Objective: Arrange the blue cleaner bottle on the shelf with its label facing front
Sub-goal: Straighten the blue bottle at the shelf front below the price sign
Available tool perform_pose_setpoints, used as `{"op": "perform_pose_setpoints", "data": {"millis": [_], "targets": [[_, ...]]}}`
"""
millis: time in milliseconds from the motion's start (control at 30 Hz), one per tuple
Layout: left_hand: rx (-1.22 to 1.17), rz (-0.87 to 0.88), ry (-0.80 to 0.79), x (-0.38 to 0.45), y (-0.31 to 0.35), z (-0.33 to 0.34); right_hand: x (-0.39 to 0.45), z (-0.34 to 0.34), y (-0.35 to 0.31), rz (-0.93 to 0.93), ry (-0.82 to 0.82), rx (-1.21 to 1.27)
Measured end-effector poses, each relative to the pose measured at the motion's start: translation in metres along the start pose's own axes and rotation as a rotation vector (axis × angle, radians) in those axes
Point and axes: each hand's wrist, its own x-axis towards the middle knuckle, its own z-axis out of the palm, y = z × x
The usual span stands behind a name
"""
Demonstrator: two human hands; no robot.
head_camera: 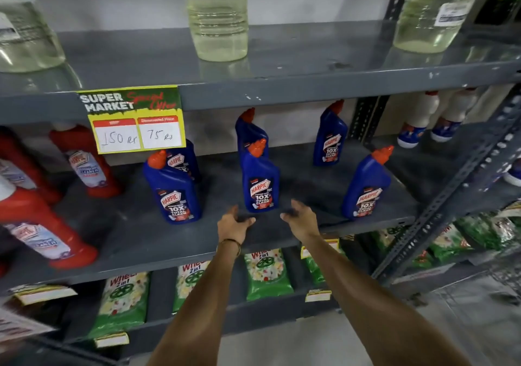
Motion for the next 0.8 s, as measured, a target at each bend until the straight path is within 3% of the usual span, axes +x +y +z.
{"op": "perform_pose_setpoints", "data": {"millis": [433,800], "targets": [[-0.087,0.077,-0.049,0.035,0.014,0.005,0.052,0.014,-0.015,-0.111,-0.223,0.064],[-0.120,0.071,-0.042,0.010,0.013,0.005,0.031,0.010,-0.005,-0.120,-0.185,-0.001]]}}
